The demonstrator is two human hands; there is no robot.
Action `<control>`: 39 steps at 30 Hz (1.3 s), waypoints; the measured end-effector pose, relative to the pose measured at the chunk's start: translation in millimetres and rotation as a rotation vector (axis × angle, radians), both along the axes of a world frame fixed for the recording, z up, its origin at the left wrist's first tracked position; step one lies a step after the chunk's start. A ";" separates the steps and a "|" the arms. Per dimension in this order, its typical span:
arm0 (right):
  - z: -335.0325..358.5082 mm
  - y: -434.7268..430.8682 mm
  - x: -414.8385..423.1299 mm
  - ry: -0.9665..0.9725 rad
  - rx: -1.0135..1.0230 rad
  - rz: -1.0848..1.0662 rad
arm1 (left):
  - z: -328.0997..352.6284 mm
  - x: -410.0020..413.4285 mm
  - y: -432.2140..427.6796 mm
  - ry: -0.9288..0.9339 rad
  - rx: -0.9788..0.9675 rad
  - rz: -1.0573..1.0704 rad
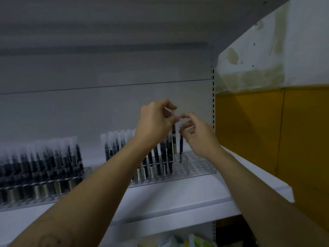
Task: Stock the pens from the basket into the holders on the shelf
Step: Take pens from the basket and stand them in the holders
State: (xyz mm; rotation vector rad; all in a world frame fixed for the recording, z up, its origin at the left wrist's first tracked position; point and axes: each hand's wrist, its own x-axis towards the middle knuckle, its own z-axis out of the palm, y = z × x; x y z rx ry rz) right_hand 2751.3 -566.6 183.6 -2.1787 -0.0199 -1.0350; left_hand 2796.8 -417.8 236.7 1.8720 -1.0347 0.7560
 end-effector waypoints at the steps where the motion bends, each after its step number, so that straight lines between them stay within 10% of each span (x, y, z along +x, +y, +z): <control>1: -4.6 1.5 -1.0 0.030 -0.061 -0.017 | -1.9 0.1 0.2 0.009 0.018 0.000; 22: -19.7 10.8 -30.4 0.314 -0.264 -0.048 | -11.3 -8.2 1.7 -0.035 0.474 0.322; 39: -4.4 88.8 -112.5 0.240 -0.365 -0.187 | -35.8 -82.1 99.1 -0.226 0.417 0.258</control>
